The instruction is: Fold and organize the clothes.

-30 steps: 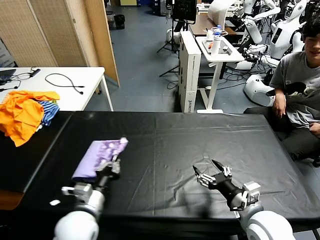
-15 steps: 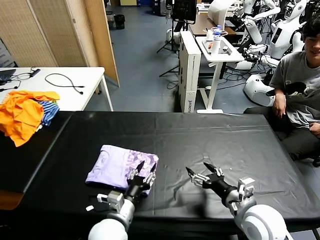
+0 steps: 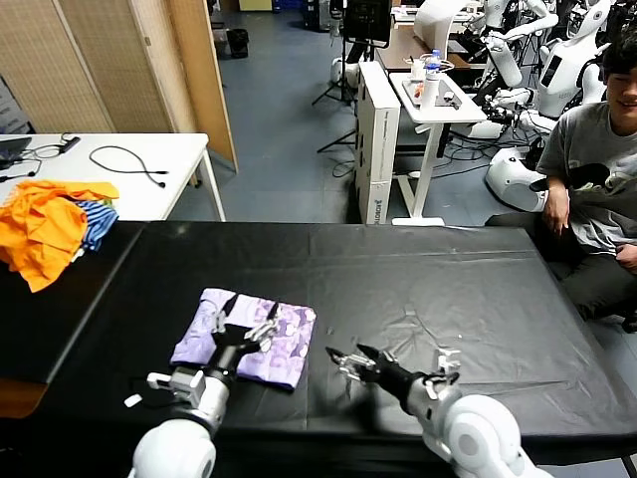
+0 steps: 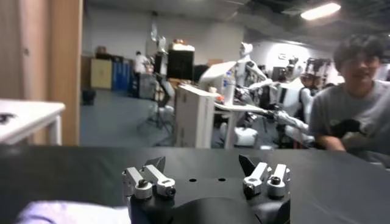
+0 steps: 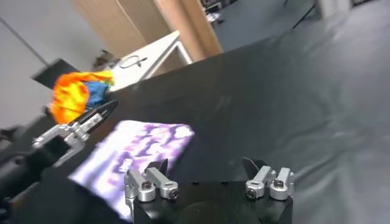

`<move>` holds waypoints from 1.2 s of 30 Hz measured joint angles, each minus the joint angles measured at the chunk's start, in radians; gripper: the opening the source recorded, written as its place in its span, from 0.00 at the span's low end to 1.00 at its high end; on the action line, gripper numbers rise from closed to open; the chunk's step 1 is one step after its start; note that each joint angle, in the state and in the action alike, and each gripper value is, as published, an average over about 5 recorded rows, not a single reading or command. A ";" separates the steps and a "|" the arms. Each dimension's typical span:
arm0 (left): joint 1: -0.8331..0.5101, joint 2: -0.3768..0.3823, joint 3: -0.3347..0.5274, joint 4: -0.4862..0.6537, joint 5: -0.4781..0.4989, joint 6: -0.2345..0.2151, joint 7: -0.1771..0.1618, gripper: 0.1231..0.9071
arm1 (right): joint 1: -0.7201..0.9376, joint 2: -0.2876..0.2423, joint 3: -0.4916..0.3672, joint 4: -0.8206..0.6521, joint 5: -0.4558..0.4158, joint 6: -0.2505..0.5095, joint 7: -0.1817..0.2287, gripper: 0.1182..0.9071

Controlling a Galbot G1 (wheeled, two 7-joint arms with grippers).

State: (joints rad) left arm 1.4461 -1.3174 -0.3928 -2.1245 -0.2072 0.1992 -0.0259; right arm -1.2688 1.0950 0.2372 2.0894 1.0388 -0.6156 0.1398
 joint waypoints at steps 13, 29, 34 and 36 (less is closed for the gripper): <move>0.038 -0.005 -0.044 -0.032 0.040 -0.013 0.002 1.00 | 0.164 0.087 -0.199 -0.177 -0.034 0.018 -0.015 1.00; 0.055 -0.005 -0.127 -0.035 0.016 -0.024 0.001 1.00 | 0.253 0.058 -0.195 -0.222 -0.149 -0.056 -0.019 0.04; 0.059 -0.011 -0.132 -0.027 0.011 -0.027 0.000 1.00 | 0.308 0.022 -0.164 -0.238 -0.136 -0.113 -0.020 0.04; 0.058 -0.012 -0.133 -0.028 -0.001 -0.019 -0.003 1.00 | 0.316 0.008 -0.154 -0.234 -0.131 -0.121 -0.021 0.05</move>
State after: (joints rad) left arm 1.5046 -1.3294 -0.5255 -2.1522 -0.2084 0.1805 -0.0293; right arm -0.9524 1.1032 0.0831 1.8558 0.9082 -0.7367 0.1192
